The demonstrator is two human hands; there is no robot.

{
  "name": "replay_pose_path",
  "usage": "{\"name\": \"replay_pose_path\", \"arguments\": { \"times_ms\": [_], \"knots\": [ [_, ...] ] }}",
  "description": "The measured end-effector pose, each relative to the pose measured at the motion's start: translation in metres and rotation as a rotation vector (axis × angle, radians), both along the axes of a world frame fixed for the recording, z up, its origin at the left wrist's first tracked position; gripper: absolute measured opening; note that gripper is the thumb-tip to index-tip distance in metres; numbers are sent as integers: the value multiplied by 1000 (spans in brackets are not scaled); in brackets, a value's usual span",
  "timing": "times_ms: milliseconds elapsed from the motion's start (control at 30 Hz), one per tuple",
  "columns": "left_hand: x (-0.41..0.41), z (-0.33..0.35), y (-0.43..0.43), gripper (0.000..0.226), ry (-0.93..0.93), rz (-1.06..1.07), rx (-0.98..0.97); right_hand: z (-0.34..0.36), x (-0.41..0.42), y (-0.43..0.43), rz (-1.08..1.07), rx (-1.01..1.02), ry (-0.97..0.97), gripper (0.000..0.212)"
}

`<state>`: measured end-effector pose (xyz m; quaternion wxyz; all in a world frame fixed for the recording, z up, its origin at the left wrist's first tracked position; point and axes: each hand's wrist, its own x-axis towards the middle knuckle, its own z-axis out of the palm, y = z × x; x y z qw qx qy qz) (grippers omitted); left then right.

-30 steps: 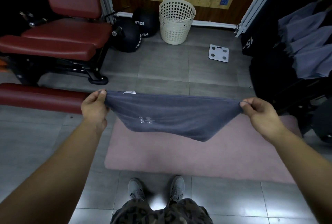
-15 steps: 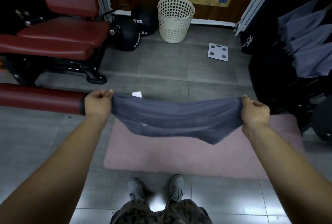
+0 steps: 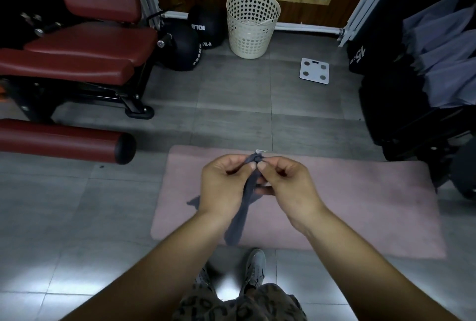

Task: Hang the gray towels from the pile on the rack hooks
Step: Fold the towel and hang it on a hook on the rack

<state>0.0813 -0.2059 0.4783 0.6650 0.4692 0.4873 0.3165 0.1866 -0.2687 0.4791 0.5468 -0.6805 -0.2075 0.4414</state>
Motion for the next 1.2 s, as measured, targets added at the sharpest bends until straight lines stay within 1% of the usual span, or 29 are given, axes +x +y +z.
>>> {"name": "replay_pose_path", "arguments": {
  "times_ms": [67, 133, 233, 300, 333, 367, 433, 467, 533, 600, 633, 667, 700, 733, 767, 800, 833, 867, 933, 1067, 1133, 1200],
  "knots": [
    [-4, 1, -2, 18, -8, -5, 27, 0, 2, -3, 49, 3, -3, 18],
    [-6, -3, -2, 15, 35, 2, 79, -4, 4, -2, 39, -13, -93, 19],
    [-5, -7, -3, 11, 63, 18, 85, -9, 4, -2, -2, -44, -187, 11],
    [-4, -8, -4, 15, 76, -5, 111, -11, 4, -3, -23, -35, -179, 10],
    [-4, -7, -4, 17, 68, -41, 117, -10, 4, -4, -48, -20, -129, 10],
    [-5, -7, -4, 18, 54, -87, 118, -8, 4, -5, -77, -2, -38, 10],
    [-7, -8, -4, 22, 40, -184, 145, -4, 6, -9, -90, 37, 199, 10],
    [-9, -10, -4, 26, 56, -219, 183, -2, 7, -12, -69, 56, 283, 11],
    [-11, -11, -2, 25, 87, -233, 251, 2, 10, -17, -20, 93, 384, 14],
    [-12, -8, 2, 24, 78, -235, 245, 6, 17, -19, 8, 131, 460, 16],
    [-12, -6, 6, 26, 64, -240, 230, 7, 23, -18, 9, 132, 457, 17],
    [-13, -3, 10, 27, 57, -241, 224, 7, 30, -19, -1, 104, 382, 17],
    [-14, -1, 15, 29, 54, -237, 225, 4, 39, -21, -6, 47, 226, 18],
    [-15, 2, 19, 32, 48, -231, 227, -1, 49, -24, 11, -20, 17, 22],
    [-17, 6, 24, 36, 32, -230, 227, -8, 59, -27, 59, -74, -186, 26],
    [-19, 12, 27, 38, 7, -237, 225, -14, 67, -30, 134, -110, -344, 30],
    [-21, 16, 31, 41, -21, -246, 227, -20, 73, -32, 216, -133, -446, 34],
    [-22, 21, 35, 41, -46, -256, 231, -25, 79, -34, 283, -147, -489, 38],
    [-24, 29, 40, 33, -95, -275, 245, -32, 85, -34, 360, -153, -496, 39],
    [-26, 37, 48, 23, -148, -295, 260, -38, 83, -24, 404, -89, -444, 36],
    [-26, 40, 52, 22, -181, -298, 255, -43, 81, -21, 425, -96, -388, 33],
    [-27, 42, 57, 22, -206, -274, 243, -46, 80, -18, 452, -120, -401, 22]
  ]
}}
